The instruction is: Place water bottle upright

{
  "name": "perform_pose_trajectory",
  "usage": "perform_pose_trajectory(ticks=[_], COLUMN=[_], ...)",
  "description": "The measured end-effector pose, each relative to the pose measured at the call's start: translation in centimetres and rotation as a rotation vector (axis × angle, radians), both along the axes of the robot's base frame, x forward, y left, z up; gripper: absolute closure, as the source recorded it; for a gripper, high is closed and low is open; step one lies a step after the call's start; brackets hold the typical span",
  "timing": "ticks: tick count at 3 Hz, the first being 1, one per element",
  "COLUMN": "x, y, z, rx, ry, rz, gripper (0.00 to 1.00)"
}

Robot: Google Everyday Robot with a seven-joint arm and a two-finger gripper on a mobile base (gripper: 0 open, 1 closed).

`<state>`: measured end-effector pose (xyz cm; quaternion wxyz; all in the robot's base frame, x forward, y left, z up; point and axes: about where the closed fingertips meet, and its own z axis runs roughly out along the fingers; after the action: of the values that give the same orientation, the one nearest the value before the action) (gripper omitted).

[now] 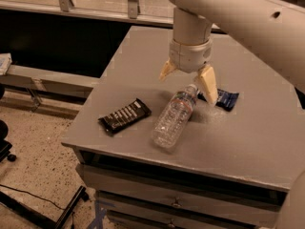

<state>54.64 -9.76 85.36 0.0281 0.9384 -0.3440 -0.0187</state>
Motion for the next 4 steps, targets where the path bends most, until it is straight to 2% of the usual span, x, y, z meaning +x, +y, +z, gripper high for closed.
perform_pose_trajectory(ticks=[2,3,4], x=[0.3,0.5,0.6], y=[0.1,-0.5,-1.2], z=[-0.2,0.5,1.5], rx=[-0.003,0.019,0.029], ry=[0.010,-0.001,-0.017], rz=[-0.001,0.006,0.004], gripper=[0.11,0.30,0.53])
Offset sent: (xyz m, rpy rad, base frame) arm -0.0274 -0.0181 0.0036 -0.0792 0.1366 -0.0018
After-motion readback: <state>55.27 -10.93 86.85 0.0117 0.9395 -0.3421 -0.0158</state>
